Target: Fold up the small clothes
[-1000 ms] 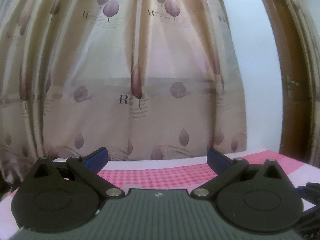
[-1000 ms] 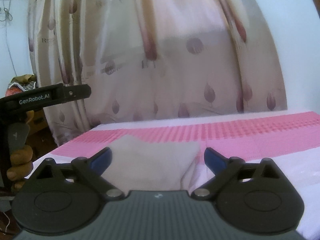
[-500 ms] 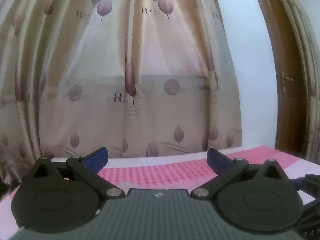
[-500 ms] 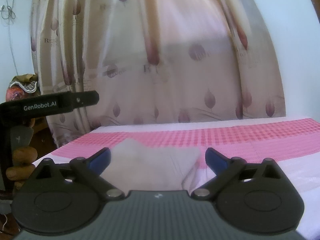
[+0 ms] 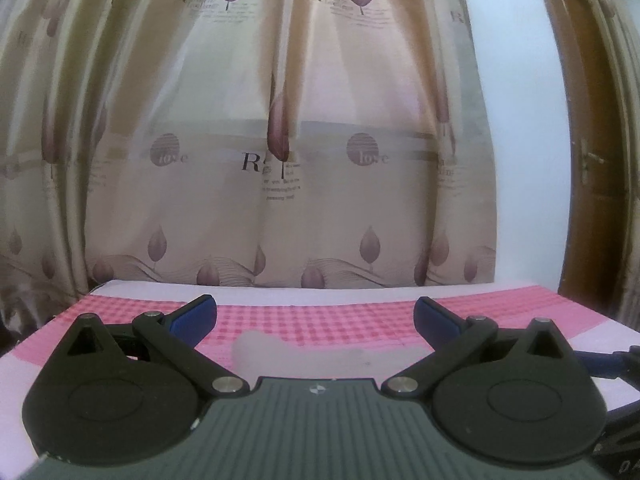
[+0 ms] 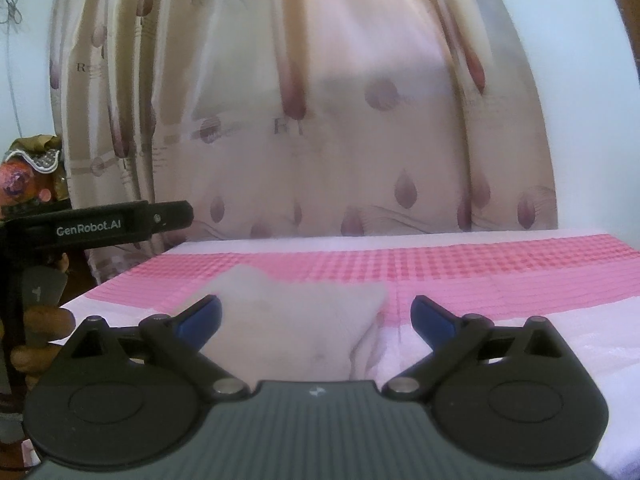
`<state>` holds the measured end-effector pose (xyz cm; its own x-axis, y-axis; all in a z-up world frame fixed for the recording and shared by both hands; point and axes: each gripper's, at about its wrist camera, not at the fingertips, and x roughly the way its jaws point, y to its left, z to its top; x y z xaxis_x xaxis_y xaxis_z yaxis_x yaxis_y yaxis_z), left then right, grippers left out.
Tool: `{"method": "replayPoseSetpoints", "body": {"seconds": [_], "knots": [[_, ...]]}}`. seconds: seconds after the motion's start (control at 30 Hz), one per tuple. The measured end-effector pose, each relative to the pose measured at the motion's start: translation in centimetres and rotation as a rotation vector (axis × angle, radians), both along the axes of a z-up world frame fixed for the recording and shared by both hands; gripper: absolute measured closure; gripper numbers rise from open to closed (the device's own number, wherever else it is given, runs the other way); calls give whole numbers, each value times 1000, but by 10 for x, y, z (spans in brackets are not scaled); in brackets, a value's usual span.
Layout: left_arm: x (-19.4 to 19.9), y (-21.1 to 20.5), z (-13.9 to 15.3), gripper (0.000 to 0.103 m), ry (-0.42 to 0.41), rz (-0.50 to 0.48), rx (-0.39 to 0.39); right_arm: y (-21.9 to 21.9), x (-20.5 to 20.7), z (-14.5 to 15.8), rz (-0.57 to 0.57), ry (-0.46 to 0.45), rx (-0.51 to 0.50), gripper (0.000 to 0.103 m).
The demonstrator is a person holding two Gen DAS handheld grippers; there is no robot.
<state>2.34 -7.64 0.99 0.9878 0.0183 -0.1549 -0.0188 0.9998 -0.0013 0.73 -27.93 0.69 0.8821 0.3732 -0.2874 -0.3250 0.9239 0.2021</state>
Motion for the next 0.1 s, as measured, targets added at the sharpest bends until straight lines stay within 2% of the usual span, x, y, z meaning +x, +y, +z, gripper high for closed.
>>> {"method": "replayPoseSetpoints", "body": {"seconds": [0.1], "knots": [[1,1,1,0,13,-5,-6,0,0,0,-14,-3,-11,1]]}}
